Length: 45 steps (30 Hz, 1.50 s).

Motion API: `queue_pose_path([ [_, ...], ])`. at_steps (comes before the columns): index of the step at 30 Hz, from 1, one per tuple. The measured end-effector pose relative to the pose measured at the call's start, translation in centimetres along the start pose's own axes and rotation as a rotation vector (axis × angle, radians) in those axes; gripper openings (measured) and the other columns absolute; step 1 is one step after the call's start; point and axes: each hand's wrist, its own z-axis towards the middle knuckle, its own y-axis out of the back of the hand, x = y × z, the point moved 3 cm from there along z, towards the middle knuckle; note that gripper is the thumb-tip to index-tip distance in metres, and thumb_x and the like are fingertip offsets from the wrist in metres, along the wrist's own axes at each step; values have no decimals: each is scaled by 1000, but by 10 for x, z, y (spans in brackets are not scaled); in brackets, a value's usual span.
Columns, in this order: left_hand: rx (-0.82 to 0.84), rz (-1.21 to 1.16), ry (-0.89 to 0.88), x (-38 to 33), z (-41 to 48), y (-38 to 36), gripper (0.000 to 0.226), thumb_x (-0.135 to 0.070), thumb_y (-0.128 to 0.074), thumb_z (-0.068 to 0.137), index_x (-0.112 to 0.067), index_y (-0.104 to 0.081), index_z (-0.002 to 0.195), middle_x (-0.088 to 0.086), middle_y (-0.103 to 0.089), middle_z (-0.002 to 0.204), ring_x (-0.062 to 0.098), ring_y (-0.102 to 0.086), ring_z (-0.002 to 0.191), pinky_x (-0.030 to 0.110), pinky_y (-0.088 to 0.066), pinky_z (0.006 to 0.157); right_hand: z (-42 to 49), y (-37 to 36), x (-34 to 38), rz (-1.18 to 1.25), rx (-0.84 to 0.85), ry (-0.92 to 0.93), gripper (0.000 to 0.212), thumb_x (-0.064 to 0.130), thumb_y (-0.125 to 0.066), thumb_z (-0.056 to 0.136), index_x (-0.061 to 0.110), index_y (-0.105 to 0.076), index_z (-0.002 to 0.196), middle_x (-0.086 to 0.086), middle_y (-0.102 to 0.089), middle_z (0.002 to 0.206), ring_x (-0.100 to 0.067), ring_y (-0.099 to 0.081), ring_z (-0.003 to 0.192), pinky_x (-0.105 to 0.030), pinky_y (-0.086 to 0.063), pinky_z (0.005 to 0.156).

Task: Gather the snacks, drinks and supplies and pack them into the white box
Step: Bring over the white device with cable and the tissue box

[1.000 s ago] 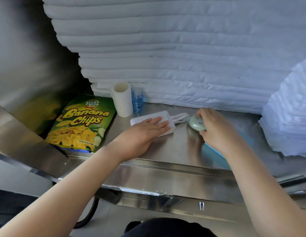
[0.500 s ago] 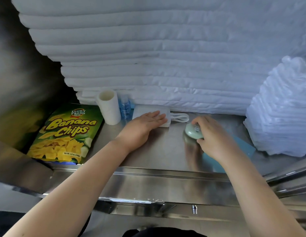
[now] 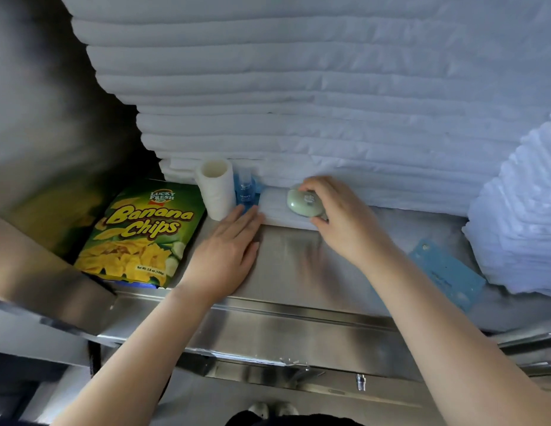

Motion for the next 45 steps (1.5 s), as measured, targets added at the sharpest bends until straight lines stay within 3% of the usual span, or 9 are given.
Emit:
queue_pose_path([
  [5, -4, -11, 43, 0, -4, 4, 41, -12, -58, 89, -9, -55, 129, 6, -56, 131, 24, -48, 127, 37, -43, 99, 29, -34, 17, 19, 36, 117, 50, -6, -68, 71, 10, -58, 118, -2, -54, 129, -21, -50, 119, -38, -48, 90],
  [8, -19, -16, 36, 1, -4, 5, 40, -11, -60, 87, -9, -57, 127, 6, -58, 129, 24, -50, 124, 36, -42, 99, 32, -39, 21, -2, -34, 153, 44, -3, -73, 69, 7, -64, 111, -5, -58, 122, -23, -54, 112, -35, -49, 88],
  [13, -9, -20, 34, 3, -4, 3, 39, -12, -58, 89, -10, -57, 128, 5, -57, 130, 23, -50, 125, 34, -41, 100, 33, -34, 25, -116, -70, 126, 46, 2, -77, 68, 10, -67, 113, -10, -60, 108, -32, -54, 99, -44, -50, 80],
  [16, -7, -22, 36, 4, -5, 3, 40, -12, -59, 89, -11, -56, 128, 5, -57, 131, 23, -50, 124, 34, -40, 100, 25, -29, 29, -125, -20, 100, 52, 3, -71, 76, 10, -58, 126, -10, -55, 122, -29, -51, 111, -41, -49, 89],
  [20, -20, -24, 12, 4, -6, 5, 39, -12, -59, 88, -10, -57, 127, 6, -58, 129, 24, -52, 122, 33, -40, 99, -15, -3, 18, -143, -127, -37, 54, 17, -67, 83, 11, -49, 134, -6, -51, 132, -23, -44, 122, -33, -42, 95],
  [23, -21, -8, -13, 3, -6, 7, 41, -24, -44, 91, -10, -57, 127, 5, -56, 131, 22, -52, 122, 29, -39, 99, -64, 22, -6, -238, -191, -223, 52, 17, -68, 82, 1, -51, 129, -14, -54, 127, -31, -46, 119, -31, -32, 100],
  [32, -17, -4, -39, 0, -5, 6, 48, -32, -38, 90, -10, -55, 130, 5, -53, 135, 22, -48, 125, 30, -36, 99, -142, 39, -46, -279, -170, -618, 46, 24, -66, 85, -2, -55, 122, -15, -53, 130, -32, -43, 122, -31, -27, 101],
  [37, -59, -31, -41, 0, -10, 6, 43, -27, -40, 92, -10, -57, 127, 4, -54, 133, 21, -50, 124, 33, -43, 97, -130, 23, -29, -261, -106, -538, 51, 25, -64, 87, -3, -53, 127, -16, -49, 137, -31, -41, 131, -38, -35, 105],
  [45, -35, -51, -9, -10, -45, 16, 43, -28, -43, 90, -7, -58, 124, 5, -57, 129, 22, -53, 120, 36, -47, 94, -71, -32, 47, -158, -40, -108, 52, 28, -73, 80, -3, -60, 120, -16, -58, 127, -30, -55, 120, -35, -45, 97],
])
